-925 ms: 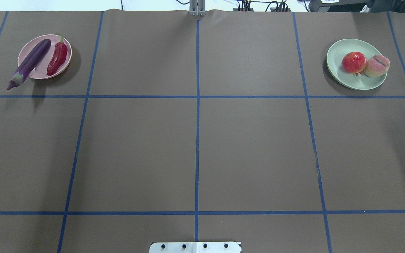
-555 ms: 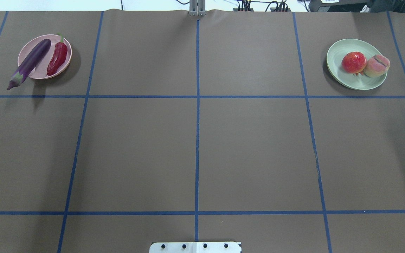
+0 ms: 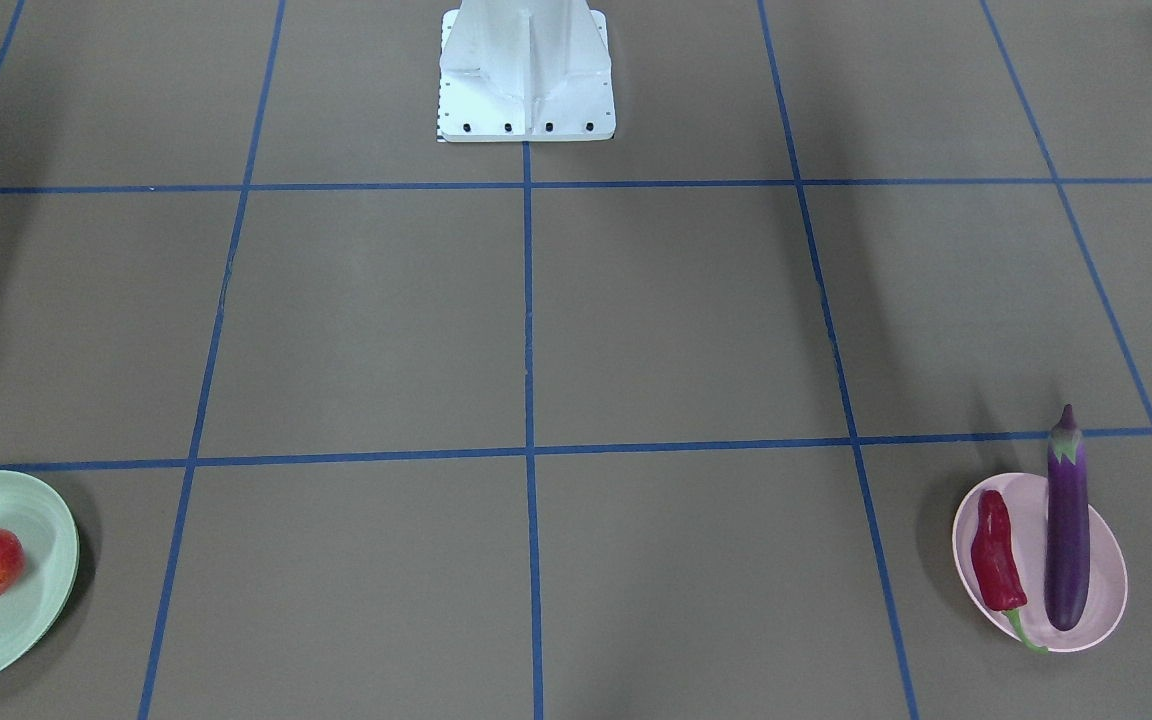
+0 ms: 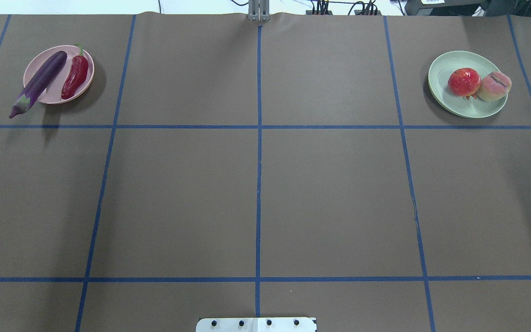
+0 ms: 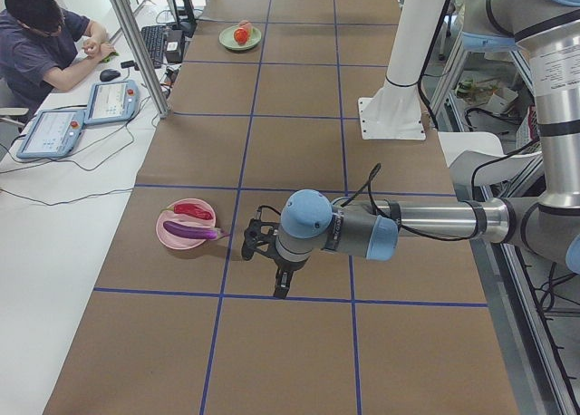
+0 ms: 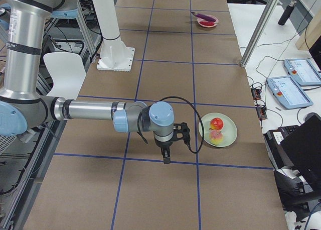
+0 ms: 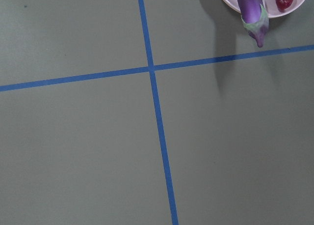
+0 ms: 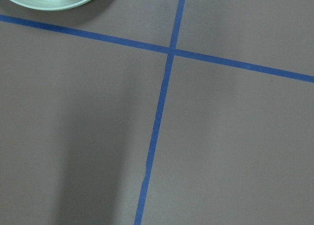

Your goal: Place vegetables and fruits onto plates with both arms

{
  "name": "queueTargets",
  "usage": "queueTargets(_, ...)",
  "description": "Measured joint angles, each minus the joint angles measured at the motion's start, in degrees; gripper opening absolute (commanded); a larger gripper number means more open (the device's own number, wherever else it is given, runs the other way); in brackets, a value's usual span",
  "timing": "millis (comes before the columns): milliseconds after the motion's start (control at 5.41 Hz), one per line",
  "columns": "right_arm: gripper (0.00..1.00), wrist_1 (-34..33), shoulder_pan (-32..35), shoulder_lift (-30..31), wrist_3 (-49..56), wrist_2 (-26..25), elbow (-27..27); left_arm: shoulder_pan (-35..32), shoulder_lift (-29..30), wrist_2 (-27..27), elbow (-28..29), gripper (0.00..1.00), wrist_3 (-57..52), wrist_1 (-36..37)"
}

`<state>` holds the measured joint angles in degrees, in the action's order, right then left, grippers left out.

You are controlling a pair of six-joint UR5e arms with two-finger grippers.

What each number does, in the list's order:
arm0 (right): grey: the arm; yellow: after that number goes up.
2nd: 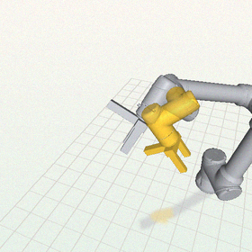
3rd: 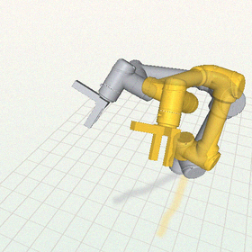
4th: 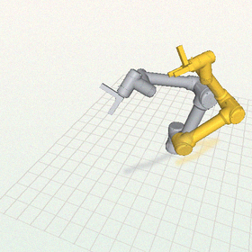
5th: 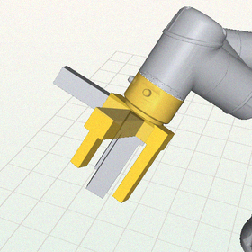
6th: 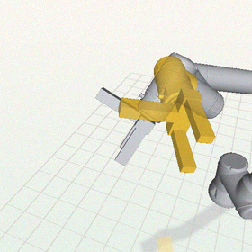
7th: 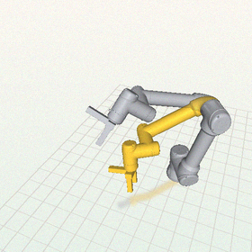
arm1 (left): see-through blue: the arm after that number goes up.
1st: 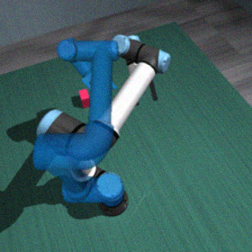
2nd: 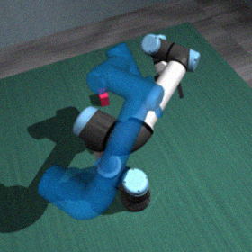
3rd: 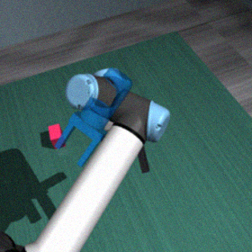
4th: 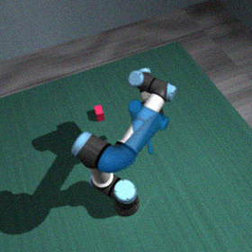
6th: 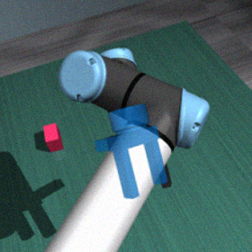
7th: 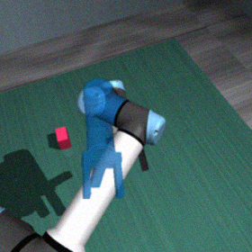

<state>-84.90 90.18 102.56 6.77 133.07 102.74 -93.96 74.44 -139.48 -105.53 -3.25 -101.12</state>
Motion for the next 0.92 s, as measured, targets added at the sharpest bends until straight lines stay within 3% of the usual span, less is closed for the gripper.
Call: queueTargets(925,1.00,0.2,0.0,0.2,0.5,-0.1,-0.1,0.0,0.1,0.2,-0.9,1.00,-0.1,-0.1)
